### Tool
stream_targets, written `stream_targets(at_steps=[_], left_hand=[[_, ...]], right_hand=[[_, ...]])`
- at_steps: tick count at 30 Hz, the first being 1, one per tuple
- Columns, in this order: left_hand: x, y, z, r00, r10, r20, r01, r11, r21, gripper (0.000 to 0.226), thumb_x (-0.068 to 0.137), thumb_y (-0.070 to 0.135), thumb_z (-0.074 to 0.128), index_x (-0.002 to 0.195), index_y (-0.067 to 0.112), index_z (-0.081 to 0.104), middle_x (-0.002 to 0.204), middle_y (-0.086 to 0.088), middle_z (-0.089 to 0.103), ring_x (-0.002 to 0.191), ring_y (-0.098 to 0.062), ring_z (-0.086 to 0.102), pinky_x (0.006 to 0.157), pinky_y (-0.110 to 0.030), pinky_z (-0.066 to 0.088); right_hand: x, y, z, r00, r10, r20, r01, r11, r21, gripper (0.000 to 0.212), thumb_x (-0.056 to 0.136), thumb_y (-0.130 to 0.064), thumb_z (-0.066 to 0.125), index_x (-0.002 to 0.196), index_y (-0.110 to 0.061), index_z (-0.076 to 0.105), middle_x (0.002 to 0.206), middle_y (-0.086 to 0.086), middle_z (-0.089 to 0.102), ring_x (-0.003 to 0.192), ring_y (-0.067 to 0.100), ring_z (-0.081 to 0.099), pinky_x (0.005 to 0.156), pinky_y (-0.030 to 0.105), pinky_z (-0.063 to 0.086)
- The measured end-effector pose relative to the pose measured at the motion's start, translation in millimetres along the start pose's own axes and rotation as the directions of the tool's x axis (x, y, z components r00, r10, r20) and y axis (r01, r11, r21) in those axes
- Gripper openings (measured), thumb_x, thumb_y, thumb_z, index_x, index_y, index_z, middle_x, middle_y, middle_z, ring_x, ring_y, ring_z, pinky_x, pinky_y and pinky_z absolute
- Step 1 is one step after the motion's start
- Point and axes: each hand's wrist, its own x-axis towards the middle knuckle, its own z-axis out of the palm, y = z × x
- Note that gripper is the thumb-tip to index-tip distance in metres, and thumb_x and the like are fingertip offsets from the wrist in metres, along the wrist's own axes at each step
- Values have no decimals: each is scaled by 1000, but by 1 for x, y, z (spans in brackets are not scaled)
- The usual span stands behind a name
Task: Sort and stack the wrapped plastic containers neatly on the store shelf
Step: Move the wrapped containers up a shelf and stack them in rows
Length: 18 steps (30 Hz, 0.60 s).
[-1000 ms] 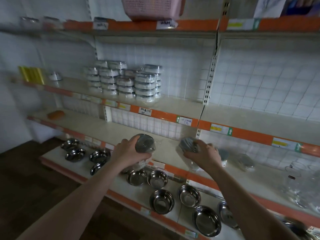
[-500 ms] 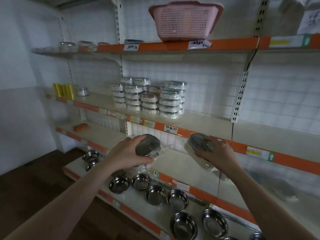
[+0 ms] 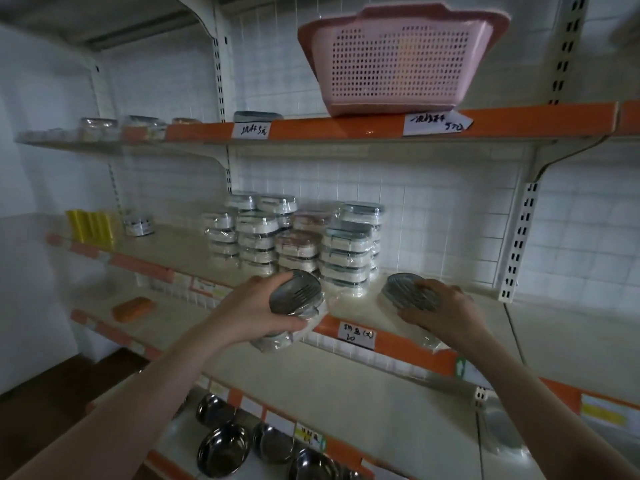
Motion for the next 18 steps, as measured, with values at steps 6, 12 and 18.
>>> stream_targets(at_steps=[6, 12, 18], left_hand=[[71, -34, -1, 987, 126, 103, -124, 992, -21, 104, 45, 75, 64, 139, 46, 33, 137, 8, 48, 116, -11, 51, 97, -31, 44], [149, -67, -17, 935, 310, 172, -308, 951, -38, 94, 65, 60, 76, 144, 41, 29, 147, 10, 37, 129, -10, 40, 98, -23, 35], [217, -68, -33, 855, 463, 234, -465, 884, -51, 91, 71, 53, 74, 147, 36, 25, 154, 10, 27, 137, -12, 32, 104, -24, 29]], right_hand=[[43, -5, 25, 993, 86, -77, -89, 995, -37, 65, 66, -51, 75, 125, -33, 55, 110, 8, 61, 99, 27, 57, 81, 36, 50], [78, -21, 48, 956, 220, -195, -235, 970, -57, 68, 64, -53, 74, 125, -30, 56, 107, 11, 62, 94, 27, 60, 73, 31, 46], [85, -29, 58, 914, 293, -282, -332, 938, -99, 67, 64, -50, 77, 124, -29, 58, 108, 12, 64, 96, 29, 60, 78, 36, 50]])
